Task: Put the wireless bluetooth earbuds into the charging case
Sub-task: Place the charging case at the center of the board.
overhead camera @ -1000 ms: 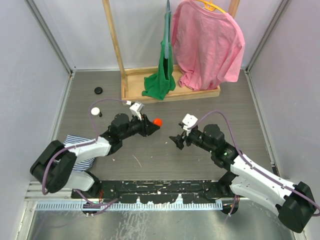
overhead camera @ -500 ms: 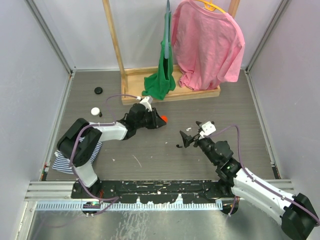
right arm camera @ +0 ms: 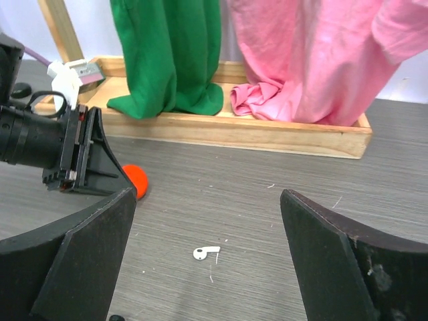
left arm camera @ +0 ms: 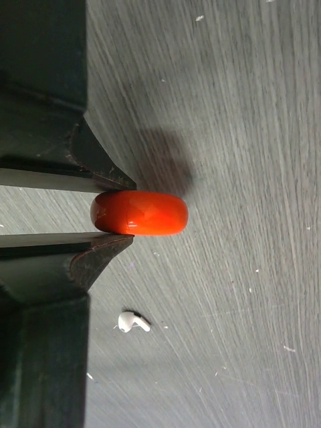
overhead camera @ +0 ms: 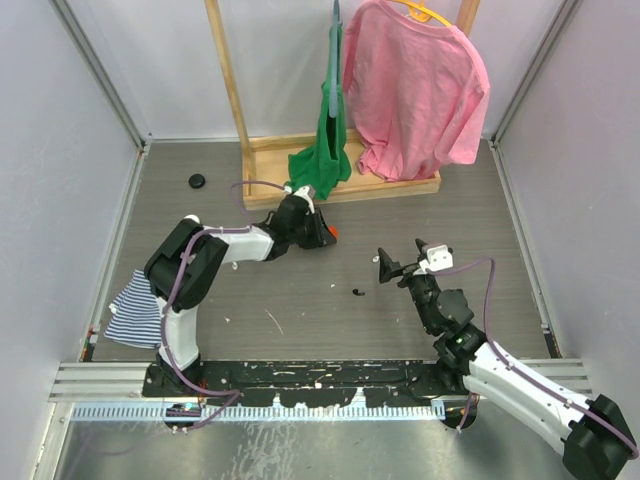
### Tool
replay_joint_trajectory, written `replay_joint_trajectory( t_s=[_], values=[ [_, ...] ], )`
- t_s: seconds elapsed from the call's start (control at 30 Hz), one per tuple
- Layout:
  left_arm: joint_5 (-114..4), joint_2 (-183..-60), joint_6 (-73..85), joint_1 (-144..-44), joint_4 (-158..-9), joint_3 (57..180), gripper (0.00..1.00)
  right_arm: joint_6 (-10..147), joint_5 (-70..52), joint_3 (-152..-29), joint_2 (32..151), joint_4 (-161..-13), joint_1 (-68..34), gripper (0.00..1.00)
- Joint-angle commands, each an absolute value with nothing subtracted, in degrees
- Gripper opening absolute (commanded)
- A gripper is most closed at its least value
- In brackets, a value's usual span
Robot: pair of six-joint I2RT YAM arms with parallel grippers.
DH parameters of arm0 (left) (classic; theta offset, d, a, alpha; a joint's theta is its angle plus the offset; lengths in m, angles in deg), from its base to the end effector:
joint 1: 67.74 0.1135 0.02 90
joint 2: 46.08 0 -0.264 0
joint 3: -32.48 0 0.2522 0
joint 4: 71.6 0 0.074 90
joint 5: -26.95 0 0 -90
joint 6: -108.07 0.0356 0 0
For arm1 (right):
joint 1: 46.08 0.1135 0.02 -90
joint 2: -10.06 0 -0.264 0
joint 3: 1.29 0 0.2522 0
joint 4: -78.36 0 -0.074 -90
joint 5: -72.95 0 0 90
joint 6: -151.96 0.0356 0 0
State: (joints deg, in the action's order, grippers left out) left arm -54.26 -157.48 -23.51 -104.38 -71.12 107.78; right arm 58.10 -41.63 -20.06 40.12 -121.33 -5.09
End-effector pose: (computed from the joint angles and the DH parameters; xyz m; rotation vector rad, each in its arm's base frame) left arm 0.3248 -0.2484 0.1471 -0.0085 2.3438 -0.8986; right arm 0.1185 0.0833 0.2119 -0.2071 1.4265 0.2269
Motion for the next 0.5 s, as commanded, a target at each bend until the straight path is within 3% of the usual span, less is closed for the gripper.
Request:
replay_joint_trajectory(
  t_s=[0.0,0.47],
  values=[
    [-56.7,-158.34,-22.9,-103.89,-74.28,111.47,0.17,59.05,-46.78,-19.44,37.6,-125.2,-5.22,0.95],
    [-59.9,-157.28,-23.96,-103.95,-79.04,110.54,0.54,58.76,-48.51,-19.4,37.04,-124.58,-5.28,0.95]
  ],
)
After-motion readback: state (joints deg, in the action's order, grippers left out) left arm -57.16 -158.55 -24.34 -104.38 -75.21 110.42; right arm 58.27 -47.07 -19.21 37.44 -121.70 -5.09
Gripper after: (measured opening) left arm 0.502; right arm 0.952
